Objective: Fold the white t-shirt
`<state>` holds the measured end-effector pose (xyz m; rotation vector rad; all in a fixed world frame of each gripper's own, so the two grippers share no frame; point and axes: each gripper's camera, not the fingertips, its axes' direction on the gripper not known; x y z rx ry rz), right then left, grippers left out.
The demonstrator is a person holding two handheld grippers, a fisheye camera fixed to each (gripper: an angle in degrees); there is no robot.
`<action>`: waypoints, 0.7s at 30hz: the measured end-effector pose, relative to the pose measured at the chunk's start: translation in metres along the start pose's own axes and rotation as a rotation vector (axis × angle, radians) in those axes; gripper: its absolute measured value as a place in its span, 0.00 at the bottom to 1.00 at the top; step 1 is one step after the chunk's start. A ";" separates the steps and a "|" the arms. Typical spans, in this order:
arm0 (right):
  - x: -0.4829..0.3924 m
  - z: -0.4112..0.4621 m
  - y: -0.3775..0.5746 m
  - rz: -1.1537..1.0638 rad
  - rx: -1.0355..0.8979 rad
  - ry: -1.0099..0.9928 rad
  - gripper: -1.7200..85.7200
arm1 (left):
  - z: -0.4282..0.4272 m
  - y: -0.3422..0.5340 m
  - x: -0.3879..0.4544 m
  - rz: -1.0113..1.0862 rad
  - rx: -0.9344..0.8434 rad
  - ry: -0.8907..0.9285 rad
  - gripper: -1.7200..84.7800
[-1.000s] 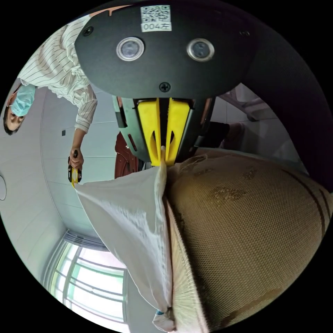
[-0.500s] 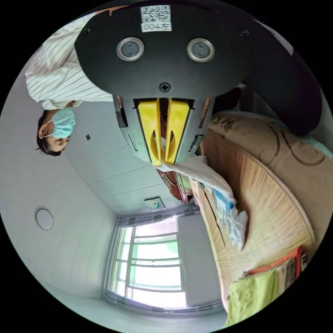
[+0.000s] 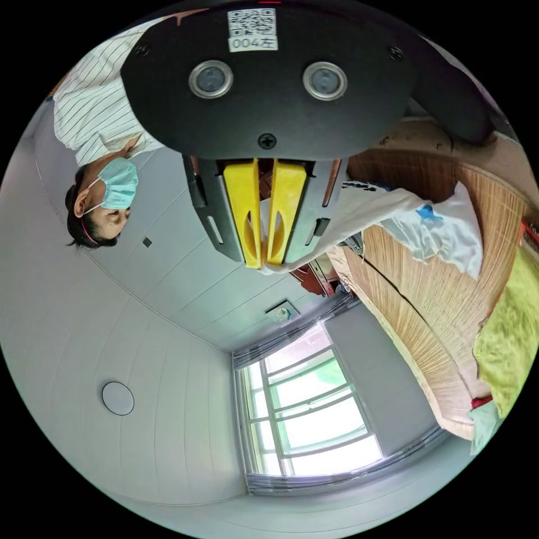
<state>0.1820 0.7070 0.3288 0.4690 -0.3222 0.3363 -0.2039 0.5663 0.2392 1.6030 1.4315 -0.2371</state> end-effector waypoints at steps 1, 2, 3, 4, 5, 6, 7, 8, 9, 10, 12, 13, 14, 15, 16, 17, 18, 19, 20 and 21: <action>-0.006 0.000 -0.006 -0.015 0.007 0.002 0.02 | 0.012 -0.020 0.011 0.016 -0.002 -0.004 0.05; -0.018 0.002 -0.020 -0.040 0.019 0.001 0.02 | 0.024 -0.040 0.021 0.026 0.003 -0.012 0.05; -0.030 0.004 -0.034 -0.061 0.029 -0.003 0.02 | 0.031 -0.051 0.027 0.034 0.003 -0.015 0.05; -0.036 0.005 -0.041 -0.071 0.035 -0.001 0.02 | 0.044 -0.072 0.038 0.054 0.003 -0.022 0.05; -0.048 0.008 -0.054 -0.092 0.045 0.008 0.02 | 0.058 -0.092 0.048 0.069 0.003 -0.037 0.05; -0.058 0.011 -0.068 -0.108 0.055 0.021 0.03 | 0.064 -0.102 0.053 0.078 0.002 -0.045 0.05; -0.063 0.012 -0.075 -0.113 0.059 0.026 0.03 | 0.078 -0.121 0.063 0.099 -0.006 -0.064 0.05; -0.070 0.015 -0.089 -0.120 0.065 0.033 0.03 | 0.092 -0.140 0.072 0.118 -0.009 -0.090 0.05; -0.077 0.019 -0.103 -0.128 0.068 0.041 0.03 | 0.098 -0.149 0.075 0.127 -0.011 -0.104 0.05; -0.080 0.021 -0.110 -0.131 0.071 0.048 0.03 | 0.112 -0.167 0.081 0.142 -0.016 -0.131 0.05; -0.086 0.034 -0.139 -0.132 0.073 0.069 0.03 | 0.133 -0.193 0.082 0.149 -0.022 -0.161 0.05; -0.086 0.039 -0.147 -0.132 0.070 0.075 0.03 | 0.147 -0.211 0.077 0.137 -0.025 -0.182 0.06; -0.086 0.049 -0.162 -0.127 0.065 0.096 0.03 | 0.161 -0.229 0.069 0.118 -0.030 -0.200 0.06; -0.084 0.061 -0.177 -0.121 0.059 0.116 0.03 | 0.169 -0.238 0.064 0.110 -0.033 -0.208 0.06; -0.083 0.069 -0.186 -0.120 0.054 0.126 0.03 | 0.184 -0.256 0.053 0.093 -0.037 -0.235 0.06; -0.078 0.084 -0.202 -0.117 0.042 0.153 0.03 | 0.200 -0.274 0.040 0.086 -0.041 -0.282 0.06; -0.072 0.101 -0.218 -0.113 0.022 0.184 0.03 | 0.208 -0.283 0.033 0.091 -0.045 -0.311 0.06; -0.068 0.110 -0.227 -0.107 0.013 0.201 0.03 | 0.226 -0.302 0.017 0.094 -0.057 -0.374 0.06; -0.058 0.129 -0.245 -0.088 -0.001 0.229 0.03 | 0.243 -0.320 -0.004 0.060 -0.053 -0.392 0.06; -0.048 0.149 -0.262 -0.076 -0.018 0.244 0.03 | 0.250 -0.329 -0.015 0.042 -0.047 -0.388 0.06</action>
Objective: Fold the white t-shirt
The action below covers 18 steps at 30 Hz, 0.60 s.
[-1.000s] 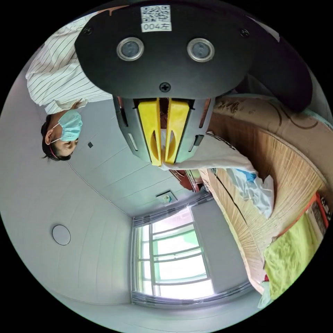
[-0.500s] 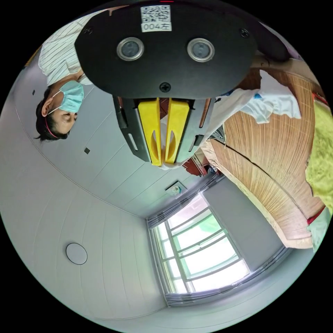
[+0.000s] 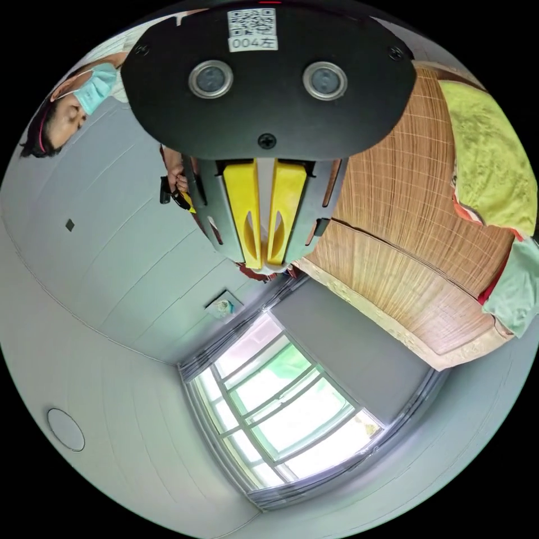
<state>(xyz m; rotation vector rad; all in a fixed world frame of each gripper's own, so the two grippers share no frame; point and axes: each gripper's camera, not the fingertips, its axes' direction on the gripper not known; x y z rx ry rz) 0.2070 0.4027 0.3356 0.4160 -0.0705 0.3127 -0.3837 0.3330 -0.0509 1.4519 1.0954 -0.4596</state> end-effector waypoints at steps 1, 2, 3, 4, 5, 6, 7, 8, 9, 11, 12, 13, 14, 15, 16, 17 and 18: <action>0.003 0.010 -0.009 0.005 -0.005 0.013 0.03 | 0.022 -0.019 -0.013 -0.019 0.000 -0.008 0.06; 0.007 0.028 -0.026 0.016 -0.007 0.041 0.03 | 0.043 -0.038 -0.022 -0.026 0.004 -0.031 0.06; 0.010 0.044 -0.044 0.016 -0.006 0.055 0.03 | 0.052 -0.047 -0.025 -0.023 0.011 -0.039 0.06; 0.011 0.051 -0.052 0.022 0.006 0.060 0.03 | 0.070 -0.066 -0.028 -0.010 0.018 -0.053 0.06; 0.011 0.062 -0.069 0.029 0.040 0.062 0.03 | 0.084 -0.085 -0.025 0.005 0.037 -0.067 0.06; 0.006 0.070 -0.085 0.012 0.074 0.060 0.03 | 0.090 -0.094 -0.021 0.023 0.051 -0.071 0.06; 0.002 0.073 -0.093 0.000 0.095 0.062 0.03 | 0.100 -0.112 -0.009 0.069 0.080 -0.082 0.06; -0.008 0.078 -0.106 -0.031 0.133 0.071 0.03 | 0.106 -0.128 0.005 0.118 0.109 -0.089 0.06; -0.020 0.080 -0.117 -0.072 0.166 0.081 0.02 | 0.108 -0.135 0.012 0.140 0.122 -0.088 0.06; -0.035 0.081 -0.128 -0.129 0.207 0.089 0.02 | 0.110 -0.155 0.033 0.207 0.168 -0.048 0.06; -0.041 0.081 -0.131 -0.160 0.225 0.081 0.02 | 0.109 -0.158 0.037 0.226 0.175 -0.035 0.06; -0.043 0.080 -0.131 -0.176 0.232 0.078 0.02 | 0.105 -0.162 0.042 0.262 0.187 -0.011 0.06; -0.044 0.078 -0.129 -0.210 0.240 0.067 0.02 | 0.100 -0.160 0.044 0.303 0.196 0.030 0.05; -0.042 0.075 -0.123 -0.233 0.246 0.040 0.02 | 0.097 -0.158 0.042 0.320 0.198 0.053 0.05; -0.039 0.073 -0.119 -0.241 0.246 0.017 0.02 | 0.091 -0.149 0.036 0.344 0.201 0.109 0.05; -0.032 0.069 -0.109 -0.267 0.240 -0.034 0.02 | 0.085 -0.135 0.027 0.360 0.196 0.155 0.05; -0.024 0.067 -0.096 -0.294 0.218 -0.070 0.02 | 0.082 -0.126 0.021 0.362 0.185 0.171 0.05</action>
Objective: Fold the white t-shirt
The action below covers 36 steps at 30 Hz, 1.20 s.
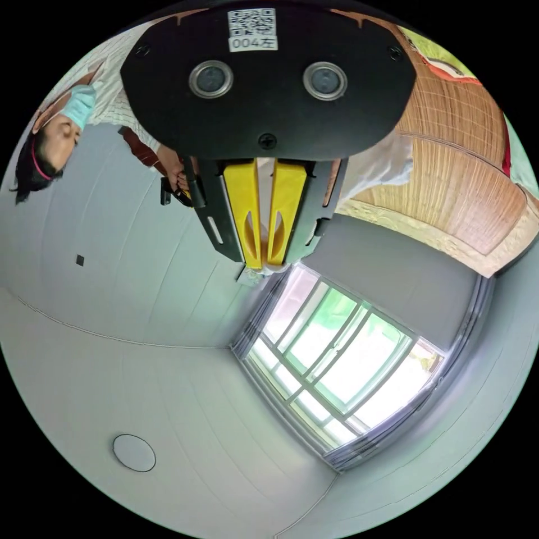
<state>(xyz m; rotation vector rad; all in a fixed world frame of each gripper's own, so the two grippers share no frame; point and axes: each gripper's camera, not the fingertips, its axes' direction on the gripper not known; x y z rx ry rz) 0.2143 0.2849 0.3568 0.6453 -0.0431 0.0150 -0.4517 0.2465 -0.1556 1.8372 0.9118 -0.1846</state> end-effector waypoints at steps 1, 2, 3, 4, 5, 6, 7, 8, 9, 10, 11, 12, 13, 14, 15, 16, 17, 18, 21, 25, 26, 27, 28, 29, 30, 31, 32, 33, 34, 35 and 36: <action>0.002 -0.002 0.008 -0.006 -0.014 -0.010 0.02 | -0.011 0.023 -0.004 0.007 -0.022 0.026 0.05; 0.006 -0.004 0.027 -0.013 -0.053 -0.016 0.02 | -0.021 0.049 -0.009 0.005 -0.059 0.031 0.05; 0.010 -0.004 0.047 -0.028 -0.114 -0.009 0.02 | -0.026 0.063 -0.014 -0.002 -0.078 0.033 0.05; 0.013 -0.003 0.058 -0.031 -0.145 0.001 0.02 | -0.034 0.094 -0.024 -0.018 -0.122 0.036 0.05; 0.020 0.001 0.083 -0.022 -0.201 0.015 0.02 | -0.041 0.126 -0.037 -0.046 -0.170 0.032 0.05; 0.029 0.007 0.108 -0.003 -0.260 0.017 0.02 | -0.044 0.143 -0.044 -0.061 -0.191 0.025 0.05; 0.034 0.011 0.121 0.015 -0.292 0.021 0.02 | -0.050 0.175 -0.059 -0.091 -0.235 0.013 0.05; 0.047 0.020 0.147 0.057 -0.350 0.030 0.03 | -0.055 0.209 -0.077 -0.126 -0.288 0.003 0.05; 0.061 0.031 0.171 0.100 -0.409 0.038 0.03 | -0.057 0.226 -0.086 -0.148 -0.314 -0.011 0.05; 0.068 0.036 0.183 0.126 -0.436 0.039 0.03 | -0.062 0.261 -0.104 -0.195 -0.371 -0.026 0.05; 0.083 0.046 0.208 0.194 -0.488 0.032 0.03 | -0.067 0.295 -0.122 -0.244 -0.418 -0.032 0.05; 0.097 0.057 0.233 0.252 -0.542 0.019 0.03 | -0.071 0.312 -0.130 -0.267 -0.438 -0.042 0.05; 0.103 0.063 0.246 0.275 -0.568 0.022 0.03 | -0.078 0.346 -0.145 -0.312 -0.485 -0.075 0.05; 0.113 0.072 0.272 0.311 -0.622 0.047 0.03 | -0.086 0.379 -0.159 -0.360 -0.534 -0.101 0.05; 0.123 0.082 0.299 0.351 -0.675 0.078 0.03 | -0.089 0.395 -0.164 -0.380 -0.562 -0.113 0.05; 0.128 0.086 0.313 0.375 -0.701 0.091 0.03 | -0.096 0.425 -0.173 -0.419 -0.611 -0.148 0.05; 0.136 0.092 0.340 0.420 -0.741 0.116 0.04 | -0.102 0.449 -0.177 -0.443 -0.648 -0.166 0.05; 0.141 0.097 0.364 0.459 -0.772 0.135 0.04 | -0.104 0.460 -0.179 -0.456 -0.668 -0.173 0.05; 0.145 0.106 0.411 0.513 -0.818 0.191 0.04 | -0.116 0.500 -0.181 -0.492 -0.735 -0.238 0.05; 0.132 0.111 0.444 0.486 -0.879 0.282 0.04 | -0.132 0.525 -0.173 -0.507 -0.791 -0.303 0.04; 0.126 0.110 0.450 0.482 -0.879 0.287 0.04 | -0.138 0.529 -0.170 -0.514 -0.808 -0.321 0.04; 0.119 0.108 0.454 0.484 -0.875 0.289 0.04 | -0.141 0.530 -0.169 -0.514 -0.813 -0.326 0.04; 0.115 0.107 0.456 0.482 -0.875 0.288 0.04 | -0.148 0.532 -0.164 -0.506 -0.821 -0.336 0.04; 0.108 0.104 0.459 0.476 -0.876 0.286 0.04 | -0.156 0.533 -0.160 -0.503 -0.830 -0.343 0.04; 0.101 0.101 0.462 0.476 -0.879 0.285 0.04 | -0.160 0.534 -0.158 -0.507 -0.837 -0.344 0.04; 0.098 0.099 0.464 0.479 -0.879 0.282 0.04 | -0.168 0.536 -0.155 -0.519 -0.857 -0.341 0.04; 0.093 0.095 0.468 0.487 -0.878 0.274 0.04 | -0.175 0.537 -0.151 -0.527 -0.880 -0.337 0.04; 0.088 0.089 0.471 0.499 -0.872 0.267 0.04 | -0.179 0.537 -0.148 -0.530 -0.894 -0.334 0.04; 0.085 0.087 0.472 0.507 -0.870 0.262 0.04 | -0.185 0.538 -0.143 -0.537 -0.930 -0.329 0.04; 0.081 0.082 0.474 0.522 -0.869 0.249 0.04 | -0.191 0.539 -0.138 -0.543 -0.968 -0.320 0.04; 0.076 0.076 0.475 0.534 -0.875 0.245 0.04 | -0.194 0.539 -0.136 -0.545 -0.986 -0.313 0.04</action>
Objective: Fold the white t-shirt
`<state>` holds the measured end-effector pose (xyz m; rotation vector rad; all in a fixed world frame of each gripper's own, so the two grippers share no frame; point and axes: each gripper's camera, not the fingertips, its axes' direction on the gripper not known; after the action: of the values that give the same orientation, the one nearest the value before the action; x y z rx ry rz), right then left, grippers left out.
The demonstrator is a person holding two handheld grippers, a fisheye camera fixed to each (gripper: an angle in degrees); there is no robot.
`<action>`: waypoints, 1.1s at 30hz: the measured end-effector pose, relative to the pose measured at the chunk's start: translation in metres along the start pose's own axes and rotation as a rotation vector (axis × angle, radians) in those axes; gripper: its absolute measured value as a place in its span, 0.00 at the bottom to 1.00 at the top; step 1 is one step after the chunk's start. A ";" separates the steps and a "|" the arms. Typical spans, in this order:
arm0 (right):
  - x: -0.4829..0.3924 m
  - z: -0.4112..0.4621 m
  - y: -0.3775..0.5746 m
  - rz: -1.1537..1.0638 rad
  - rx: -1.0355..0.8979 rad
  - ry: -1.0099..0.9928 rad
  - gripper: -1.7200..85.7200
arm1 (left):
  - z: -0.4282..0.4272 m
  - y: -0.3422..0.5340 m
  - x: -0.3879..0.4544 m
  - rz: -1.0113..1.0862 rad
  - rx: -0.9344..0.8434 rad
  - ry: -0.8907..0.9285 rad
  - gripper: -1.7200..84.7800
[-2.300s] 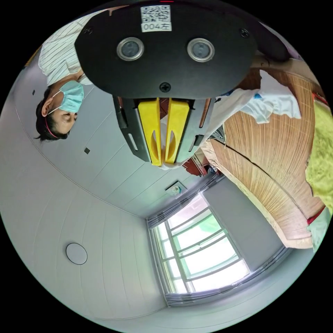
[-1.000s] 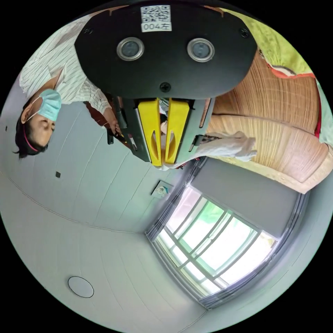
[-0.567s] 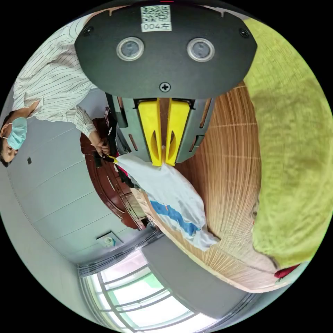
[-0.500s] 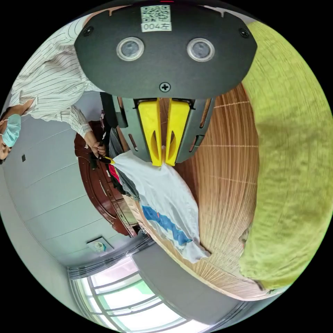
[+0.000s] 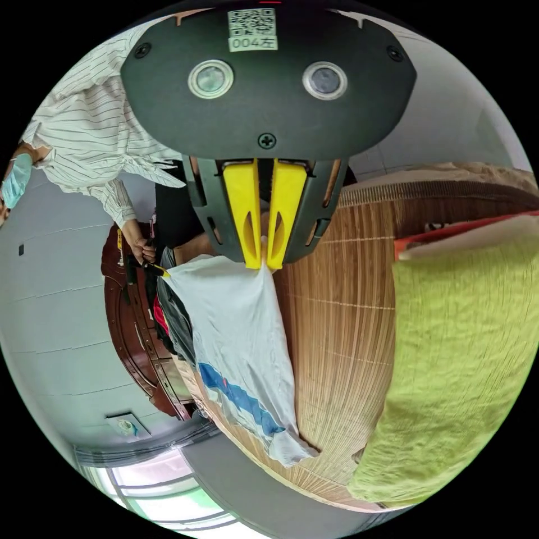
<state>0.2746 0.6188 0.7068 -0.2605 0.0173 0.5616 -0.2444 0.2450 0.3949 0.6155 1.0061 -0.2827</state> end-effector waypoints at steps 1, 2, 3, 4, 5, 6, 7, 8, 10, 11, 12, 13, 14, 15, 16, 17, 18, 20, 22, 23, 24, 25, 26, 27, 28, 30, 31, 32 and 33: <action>-0.001 -0.001 0.003 0.003 -0.003 -0.001 0.04 | -0.004 0.007 0.003 0.015 -0.027 0.006 0.04; -0.002 -0.004 0.010 0.001 -0.005 -0.004 0.04 | -0.010 0.014 0.006 0.031 -0.046 0.016 0.04; -0.003 -0.007 0.015 0.002 -0.012 -0.014 0.04 | -0.013 0.017 0.007 0.035 -0.054 0.025 0.03; -0.003 -0.008 0.018 0.005 -0.017 -0.024 0.04 | -0.020 0.023 0.009 0.041 -0.055 0.046 0.03; -0.002 -0.010 0.022 0.013 -0.022 -0.051 0.04 | -0.027 0.028 0.010 0.045 -0.055 0.068 0.04; 0.000 -0.011 0.025 0.022 -0.023 -0.074 0.04 | -0.030 0.029 0.010 0.040 -0.054 0.077 0.04; 0.001 -0.011 0.026 0.030 -0.023 -0.082 0.04 | -0.036 0.031 0.008 0.025 -0.043 0.100 0.04; 0.004 -0.010 0.028 0.057 -0.021 -0.091 0.04 | -0.040 0.032 0.007 0.010 -0.033 0.135 0.04; 0.010 -0.008 0.029 0.114 -0.004 -0.112 0.04 | -0.047 0.030 0.007 -0.005 -0.008 0.191 0.04; 0.012 -0.009 0.029 0.144 0.019 -0.141 0.04 | -0.049 0.028 0.009 -0.026 -0.007 0.198 0.04; 0.010 -0.010 0.029 0.152 0.039 -0.162 0.05 | -0.050 0.026 0.009 -0.039 -0.016 0.172 0.04; 0.009 -0.011 0.028 0.156 0.045 -0.165 0.05 | -0.050 0.021 0.012 -0.043 -0.044 0.081 0.04; 0.006 -0.009 0.027 0.163 0.049 -0.169 0.05 | -0.046 0.018 0.015 -0.041 -0.094 0.008 0.04; 0.002 -0.005 0.025 0.174 0.041 -0.156 0.05 | -0.044 0.016 0.015 -0.044 -0.117 -0.016 0.04; 0.000 -0.003 0.025 0.180 0.036 -0.137 0.05 | -0.039 0.015 0.015 -0.050 -0.140 -0.062 0.04; -0.005 0.003 0.023 0.180 0.022 -0.090 0.05 | -0.034 0.015 0.015 -0.053 -0.159 -0.098 0.04; -0.010 0.009 0.023 0.183 0.012 -0.045 0.05 | -0.032 0.016 0.014 -0.057 -0.165 -0.117 0.04; -0.016 0.019 0.023 0.185 0.016 -0.003 0.05 | -0.025 0.024 0.013 -0.055 -0.147 -0.185 0.04; -0.023 0.024 0.027 0.188 0.053 0.016 0.05 | -0.024 0.034 0.010 -0.062 -0.118 -0.217 0.05; -0.027 0.027 0.029 0.193 0.067 0.021 0.05 | -0.022 0.041 0.005 -0.085 -0.122 -0.228 0.05; -0.029 0.032 0.031 0.213 0.066 0.036 0.06 | -0.021 0.045 0.003 -0.094 -0.123 -0.237 0.05; -0.030 0.034 0.032 0.223 0.064 0.050 0.06 | -0.019 0.053 -0.003 -0.113 -0.123 -0.257 0.05; -0.032 0.038 0.034 0.242 0.063 0.097 0.07 | -0.017 0.059 -0.008 -0.125 -0.127 -0.244 0.05; -0.035 0.041 0.037 0.251 0.063 0.147 0.09 | -0.018 0.063 -0.010 -0.128 -0.119 -0.224 0.06; -0.037 0.042 0.039 0.249 0.065 0.157 0.09 | -0.023 0.070 -0.015 -0.135 -0.075 -0.174 0.06; -0.039 0.038 0.050 0.294 0.110 0.132 0.10 | -0.035 0.083 -0.024 -0.154 -0.014 -0.058 0.07; -0.040 0.037 0.054 0.308 0.121 0.129 0.11 | -0.042 0.092 -0.029 -0.161 0.008 0.000 0.09; -0.043 0.032 0.063 0.323 0.143 0.114 0.11 | -0.050 0.102 -0.034 -0.163 0.024 0.027 0.11; -0.050 0.026 0.074 0.314 0.175 0.076 0.11 | -0.054 0.108 -0.036 -0.162 0.033 0.033 0.12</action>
<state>0.1917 0.6592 0.7190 -0.1086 0.1830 0.8572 -0.2478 0.3613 0.4421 0.5708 1.0867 -0.4336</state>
